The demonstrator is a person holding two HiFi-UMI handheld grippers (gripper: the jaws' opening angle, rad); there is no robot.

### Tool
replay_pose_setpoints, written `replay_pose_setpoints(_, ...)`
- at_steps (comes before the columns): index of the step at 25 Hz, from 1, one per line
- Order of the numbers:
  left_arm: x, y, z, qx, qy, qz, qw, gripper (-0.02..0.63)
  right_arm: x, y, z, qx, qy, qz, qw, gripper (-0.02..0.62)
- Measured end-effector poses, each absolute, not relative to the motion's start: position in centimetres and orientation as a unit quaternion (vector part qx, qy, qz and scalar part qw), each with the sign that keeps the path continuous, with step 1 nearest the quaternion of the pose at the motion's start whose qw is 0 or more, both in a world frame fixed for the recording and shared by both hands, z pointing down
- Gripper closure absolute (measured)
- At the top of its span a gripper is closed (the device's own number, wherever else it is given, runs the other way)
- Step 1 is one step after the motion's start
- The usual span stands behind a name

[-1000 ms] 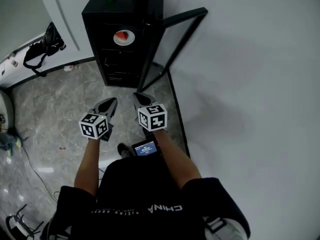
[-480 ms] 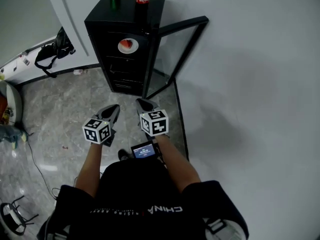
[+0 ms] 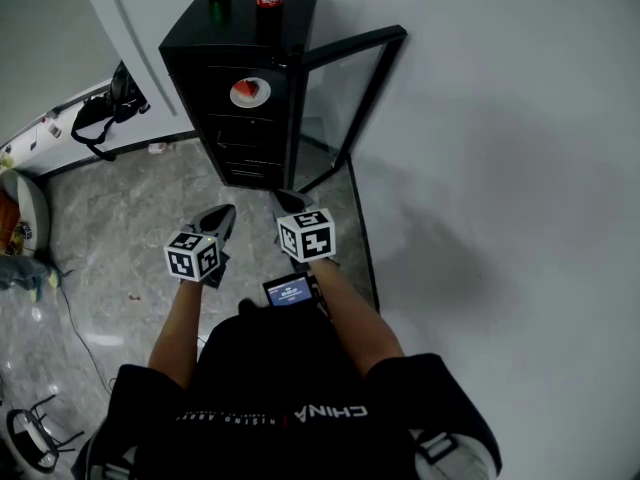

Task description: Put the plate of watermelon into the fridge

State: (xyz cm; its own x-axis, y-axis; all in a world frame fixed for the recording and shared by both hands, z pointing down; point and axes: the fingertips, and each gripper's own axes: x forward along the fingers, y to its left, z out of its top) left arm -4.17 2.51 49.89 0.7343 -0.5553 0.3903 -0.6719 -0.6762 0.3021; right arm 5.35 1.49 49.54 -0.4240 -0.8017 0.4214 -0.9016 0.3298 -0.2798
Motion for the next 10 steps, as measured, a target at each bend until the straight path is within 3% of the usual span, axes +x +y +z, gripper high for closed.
replay_pose_setpoints(10,-3.55,2.3,49.43,0.911,-0.327,0.118,0.223,0.594,5.35,1.73,49.69,0.518,-0.809,0.254,0.113,0.58)
